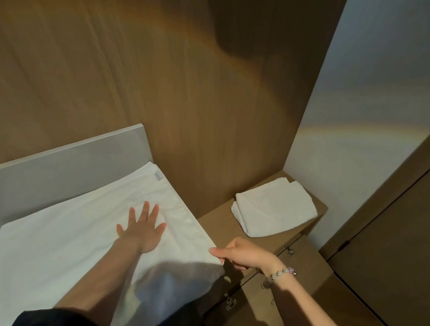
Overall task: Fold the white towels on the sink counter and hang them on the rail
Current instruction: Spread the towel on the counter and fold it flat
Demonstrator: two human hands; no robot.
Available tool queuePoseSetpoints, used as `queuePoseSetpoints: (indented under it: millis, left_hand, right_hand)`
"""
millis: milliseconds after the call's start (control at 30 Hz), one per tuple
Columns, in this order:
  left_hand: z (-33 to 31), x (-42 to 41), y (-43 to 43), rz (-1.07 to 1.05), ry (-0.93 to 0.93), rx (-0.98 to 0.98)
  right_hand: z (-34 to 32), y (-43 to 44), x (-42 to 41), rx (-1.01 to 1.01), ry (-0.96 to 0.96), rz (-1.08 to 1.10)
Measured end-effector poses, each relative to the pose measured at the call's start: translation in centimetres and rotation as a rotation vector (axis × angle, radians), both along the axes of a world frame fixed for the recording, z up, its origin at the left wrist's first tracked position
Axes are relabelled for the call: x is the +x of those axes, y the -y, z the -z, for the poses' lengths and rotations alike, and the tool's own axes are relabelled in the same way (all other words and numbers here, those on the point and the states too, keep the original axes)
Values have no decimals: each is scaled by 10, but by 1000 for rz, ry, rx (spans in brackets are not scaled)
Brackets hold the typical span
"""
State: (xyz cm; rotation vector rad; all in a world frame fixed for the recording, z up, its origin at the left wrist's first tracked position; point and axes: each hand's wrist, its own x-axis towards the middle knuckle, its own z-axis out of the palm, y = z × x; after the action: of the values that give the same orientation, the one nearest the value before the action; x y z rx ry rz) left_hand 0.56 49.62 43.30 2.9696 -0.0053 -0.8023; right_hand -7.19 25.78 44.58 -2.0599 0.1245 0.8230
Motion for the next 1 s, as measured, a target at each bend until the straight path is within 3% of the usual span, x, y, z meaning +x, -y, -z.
queuePoseSetpoints:
  millis: [267, 433, 700, 1000]
  left_hand:
    - [-4, -1, 4, -35, -8, -19]
    - [-2, -2, 4, -36, 7, -2]
    - [0, -4, 7, -12, 34, 38]
    - [-2, -2, 4, -14, 28, 15]
  right_hand:
    - [-2, -3, -14, 39, 96, 13]
    - [2, 2, -24, 68, 7, 45]
    - [4, -1, -31, 94, 68, 123]
    - [6, 4, -35, 141, -133, 303]
